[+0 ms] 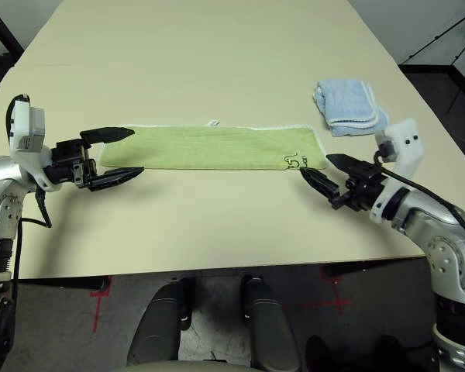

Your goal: Fold the towel and set it aside.

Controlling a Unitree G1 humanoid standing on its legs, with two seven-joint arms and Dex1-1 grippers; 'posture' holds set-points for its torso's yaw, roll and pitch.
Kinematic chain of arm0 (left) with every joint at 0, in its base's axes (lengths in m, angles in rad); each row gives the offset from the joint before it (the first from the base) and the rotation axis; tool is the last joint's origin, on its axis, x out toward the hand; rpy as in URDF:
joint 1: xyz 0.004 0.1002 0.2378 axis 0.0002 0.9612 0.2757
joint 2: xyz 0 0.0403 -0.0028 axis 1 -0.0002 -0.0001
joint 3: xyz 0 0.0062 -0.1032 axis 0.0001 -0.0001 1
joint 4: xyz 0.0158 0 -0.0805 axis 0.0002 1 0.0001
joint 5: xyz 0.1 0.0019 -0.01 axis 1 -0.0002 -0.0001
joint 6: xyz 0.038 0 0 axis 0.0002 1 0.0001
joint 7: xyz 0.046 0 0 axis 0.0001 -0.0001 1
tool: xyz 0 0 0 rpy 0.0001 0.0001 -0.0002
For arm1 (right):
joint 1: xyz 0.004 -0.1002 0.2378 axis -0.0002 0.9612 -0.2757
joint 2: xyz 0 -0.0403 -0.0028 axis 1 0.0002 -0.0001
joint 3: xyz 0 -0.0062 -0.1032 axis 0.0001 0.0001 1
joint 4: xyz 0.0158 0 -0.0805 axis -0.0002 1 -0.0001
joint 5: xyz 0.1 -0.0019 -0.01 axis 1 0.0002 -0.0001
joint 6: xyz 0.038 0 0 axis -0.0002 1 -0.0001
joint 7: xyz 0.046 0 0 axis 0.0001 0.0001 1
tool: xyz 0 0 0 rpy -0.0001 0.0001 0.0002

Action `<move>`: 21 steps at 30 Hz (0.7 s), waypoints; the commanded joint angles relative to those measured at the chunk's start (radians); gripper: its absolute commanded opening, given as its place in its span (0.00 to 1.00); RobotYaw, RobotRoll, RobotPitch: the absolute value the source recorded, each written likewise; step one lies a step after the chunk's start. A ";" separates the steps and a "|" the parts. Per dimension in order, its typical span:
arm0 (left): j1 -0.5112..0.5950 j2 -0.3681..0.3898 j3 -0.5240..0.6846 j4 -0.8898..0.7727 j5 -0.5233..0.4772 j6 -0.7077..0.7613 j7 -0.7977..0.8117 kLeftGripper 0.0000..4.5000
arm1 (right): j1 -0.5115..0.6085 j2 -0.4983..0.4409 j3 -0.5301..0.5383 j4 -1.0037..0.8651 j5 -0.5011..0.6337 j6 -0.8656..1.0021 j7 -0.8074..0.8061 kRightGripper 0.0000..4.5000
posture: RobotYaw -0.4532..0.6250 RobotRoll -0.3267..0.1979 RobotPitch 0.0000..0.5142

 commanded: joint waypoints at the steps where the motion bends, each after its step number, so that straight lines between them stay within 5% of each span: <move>1: 0.026 0.012 0.007 -0.010 -0.008 -0.009 -0.008 1.00 | 0.034 0.030 -0.058 0.031 0.029 0.062 -0.074 1.00 | 0.54 0.62 0.38; 21: 0.007 0.032 0.006 0.032 0.007 -0.040 -0.017 1.00 | -0.083 0.283 -0.118 0.109 0.132 0.250 -0.419 1.00 | 0.54 0.62 0.37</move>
